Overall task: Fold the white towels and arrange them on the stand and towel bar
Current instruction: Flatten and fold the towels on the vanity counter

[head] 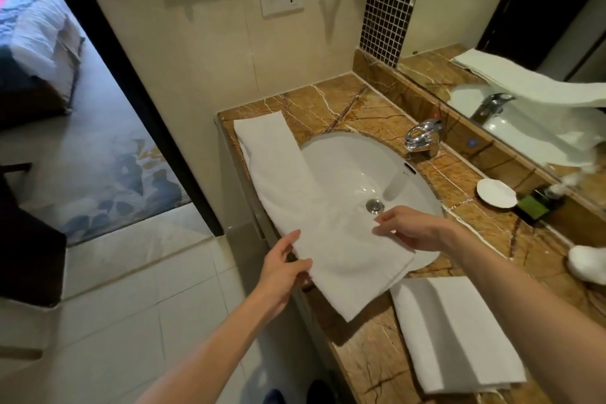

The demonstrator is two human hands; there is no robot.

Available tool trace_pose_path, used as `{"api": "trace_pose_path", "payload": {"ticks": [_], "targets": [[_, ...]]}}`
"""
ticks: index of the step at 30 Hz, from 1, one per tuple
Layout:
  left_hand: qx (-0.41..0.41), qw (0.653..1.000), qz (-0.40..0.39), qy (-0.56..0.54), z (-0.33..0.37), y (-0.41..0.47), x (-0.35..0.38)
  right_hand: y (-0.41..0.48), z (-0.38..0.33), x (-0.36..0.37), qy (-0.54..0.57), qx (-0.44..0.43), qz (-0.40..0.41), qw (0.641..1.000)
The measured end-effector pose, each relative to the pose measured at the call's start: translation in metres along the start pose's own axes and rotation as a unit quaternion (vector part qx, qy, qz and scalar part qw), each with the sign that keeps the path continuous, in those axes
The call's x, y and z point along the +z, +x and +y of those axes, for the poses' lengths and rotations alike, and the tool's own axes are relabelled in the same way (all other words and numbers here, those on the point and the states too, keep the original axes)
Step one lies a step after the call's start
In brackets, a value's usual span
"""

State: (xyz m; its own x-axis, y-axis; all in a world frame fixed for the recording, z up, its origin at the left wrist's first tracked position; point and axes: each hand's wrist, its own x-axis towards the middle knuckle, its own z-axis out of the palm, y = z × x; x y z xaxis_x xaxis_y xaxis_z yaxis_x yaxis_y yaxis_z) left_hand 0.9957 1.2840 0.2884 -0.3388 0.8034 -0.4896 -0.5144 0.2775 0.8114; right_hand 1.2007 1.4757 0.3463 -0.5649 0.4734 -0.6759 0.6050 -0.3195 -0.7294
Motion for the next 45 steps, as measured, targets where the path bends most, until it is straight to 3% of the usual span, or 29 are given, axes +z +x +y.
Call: {"api": "trace_pose_path", "payload": {"ticks": [3,16,21,24,26,29,32,34,36,45], "targets": [[-0.007,1.000,0.004,0.001,-0.008,0.000,0.007,0.003,0.007,-0.010,-0.033,0.006,0.044,0.998],[-0.041,0.991,0.081,0.095,-0.046,-0.002,0.013,0.030,0.054,0.002,-0.188,0.093,0.047,0.977],[0.008,0.974,0.099,0.204,-0.046,0.002,0.009,0.041,0.048,0.002,-0.209,0.093,0.052,0.972],[0.098,0.919,0.089,0.370,-0.041,0.006,0.010,0.049,0.042,0.010,-0.306,0.020,0.123,0.944],[0.149,0.832,0.042,0.532,-0.037,0.016,0.009,0.056,0.040,0.020,-0.364,-0.050,0.167,0.915],[0.155,0.688,-0.021,0.709,-0.036,0.034,0.005,0.066,0.041,0.037,-0.450,-0.130,0.133,0.874],[0.138,0.620,-0.048,0.771,-0.038,0.045,0.000,0.072,0.043,0.053,-0.538,-0.190,0.099,0.815],[0.131,0.595,-0.061,0.791,-0.041,0.051,-0.005,0.076,0.048,0.060,-0.564,-0.195,0.082,0.798],[0.132,0.582,-0.068,0.799,-0.044,0.054,-0.009,0.079,0.052,0.064,-0.564,-0.173,0.069,0.804],[0.143,0.596,-0.049,0.789,-0.034,0.067,-0.010,0.100,0.028,0.065,-0.509,-0.235,0.115,0.820]]}}
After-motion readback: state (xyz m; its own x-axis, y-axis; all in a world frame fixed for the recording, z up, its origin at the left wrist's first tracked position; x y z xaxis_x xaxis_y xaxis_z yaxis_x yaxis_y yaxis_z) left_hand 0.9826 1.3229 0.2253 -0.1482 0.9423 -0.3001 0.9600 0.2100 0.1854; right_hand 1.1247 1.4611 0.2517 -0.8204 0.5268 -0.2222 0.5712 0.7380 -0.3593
